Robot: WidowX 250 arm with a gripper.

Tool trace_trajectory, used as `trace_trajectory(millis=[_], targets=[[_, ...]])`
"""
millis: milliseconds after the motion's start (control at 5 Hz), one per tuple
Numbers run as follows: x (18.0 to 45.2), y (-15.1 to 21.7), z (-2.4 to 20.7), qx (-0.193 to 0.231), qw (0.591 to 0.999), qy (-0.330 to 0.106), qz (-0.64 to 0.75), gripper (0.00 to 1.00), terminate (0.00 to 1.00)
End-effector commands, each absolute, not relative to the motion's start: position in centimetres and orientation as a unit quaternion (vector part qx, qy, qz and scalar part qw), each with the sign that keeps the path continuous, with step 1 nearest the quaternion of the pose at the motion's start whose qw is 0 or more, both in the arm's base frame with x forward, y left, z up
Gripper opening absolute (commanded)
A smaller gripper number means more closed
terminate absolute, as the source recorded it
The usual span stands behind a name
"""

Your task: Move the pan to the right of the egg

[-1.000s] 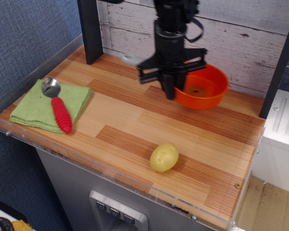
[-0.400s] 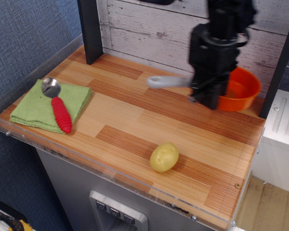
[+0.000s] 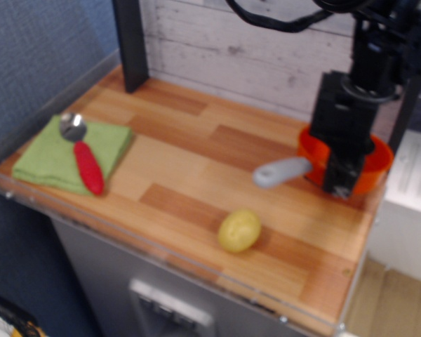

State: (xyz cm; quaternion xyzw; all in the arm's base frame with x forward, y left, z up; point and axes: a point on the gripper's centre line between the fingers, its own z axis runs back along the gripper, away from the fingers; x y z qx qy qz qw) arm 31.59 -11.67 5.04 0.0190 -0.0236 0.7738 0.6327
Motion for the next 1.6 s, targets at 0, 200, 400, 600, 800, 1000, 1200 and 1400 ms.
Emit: trace_trajectory(millis=[0,200,400,600,800,1000,1200,1400], targets=[[32.0,-12.1,4.3,-0.014,0.583,-0.045,0.811,0.0,0.0],[31.7,-12.0,3.1,-0.022,0.556,-0.041,0.83,0.0,0.0],[31.8,-12.0,1.8,-0.019,0.553,-0.027,0.832,0.0,0.0],[31.7,-12.0,1.6,-0.027,0.549,-0.023,0.835,0.0,0.0],[31.6,-12.3,1.1,-0.027,0.554,-0.014,0.832,0.0,0.0],[31.6,-12.4,1.4,-0.025,0.578,-0.012,0.816,1.0,0.0],[31.6,-12.4,2.3,-0.024,0.596,-0.023,0.803,1.0,0.0],[31.8,-12.4,3.3,-0.04,0.586,-0.013,0.809,1.0,0.0]])
